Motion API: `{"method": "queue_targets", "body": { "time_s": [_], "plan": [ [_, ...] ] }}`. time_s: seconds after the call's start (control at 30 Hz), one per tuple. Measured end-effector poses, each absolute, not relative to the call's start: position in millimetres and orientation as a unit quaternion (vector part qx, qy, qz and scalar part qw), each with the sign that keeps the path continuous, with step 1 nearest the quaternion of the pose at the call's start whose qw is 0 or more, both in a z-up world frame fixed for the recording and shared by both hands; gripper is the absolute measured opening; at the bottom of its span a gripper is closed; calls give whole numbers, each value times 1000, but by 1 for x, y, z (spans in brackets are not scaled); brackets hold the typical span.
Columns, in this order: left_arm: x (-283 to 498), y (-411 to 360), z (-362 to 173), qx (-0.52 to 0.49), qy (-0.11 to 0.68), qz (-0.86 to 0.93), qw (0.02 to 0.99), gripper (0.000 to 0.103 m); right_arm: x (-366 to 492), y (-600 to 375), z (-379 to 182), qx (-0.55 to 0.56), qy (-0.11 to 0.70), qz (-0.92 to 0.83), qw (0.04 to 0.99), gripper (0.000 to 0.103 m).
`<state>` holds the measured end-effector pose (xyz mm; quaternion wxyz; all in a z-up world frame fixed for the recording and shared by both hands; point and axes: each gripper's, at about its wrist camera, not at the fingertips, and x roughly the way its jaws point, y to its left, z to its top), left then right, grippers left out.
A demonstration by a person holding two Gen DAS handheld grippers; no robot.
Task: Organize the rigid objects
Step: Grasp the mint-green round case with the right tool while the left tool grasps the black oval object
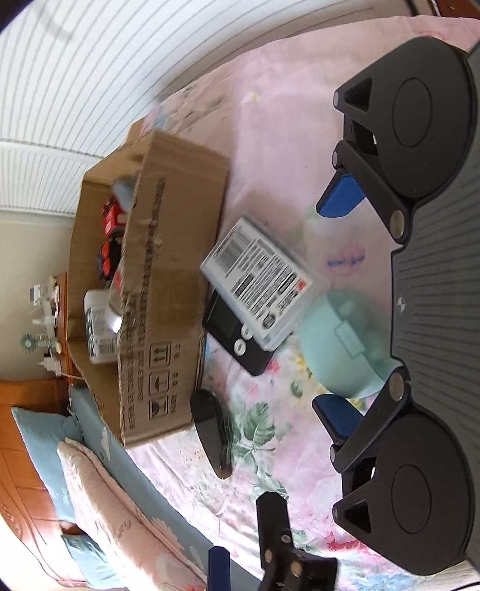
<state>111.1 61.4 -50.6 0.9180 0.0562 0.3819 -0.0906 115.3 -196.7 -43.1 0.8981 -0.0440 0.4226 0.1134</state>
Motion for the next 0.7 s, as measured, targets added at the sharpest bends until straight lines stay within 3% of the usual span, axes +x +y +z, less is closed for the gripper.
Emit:
{"method": "queue_targets", "body": {
  "time_s": [0.7],
  "plan": [
    [199,26,-84,66,387,-40,919,101,96,-229,-49,-55,424,84,900,103]
  ]
}}
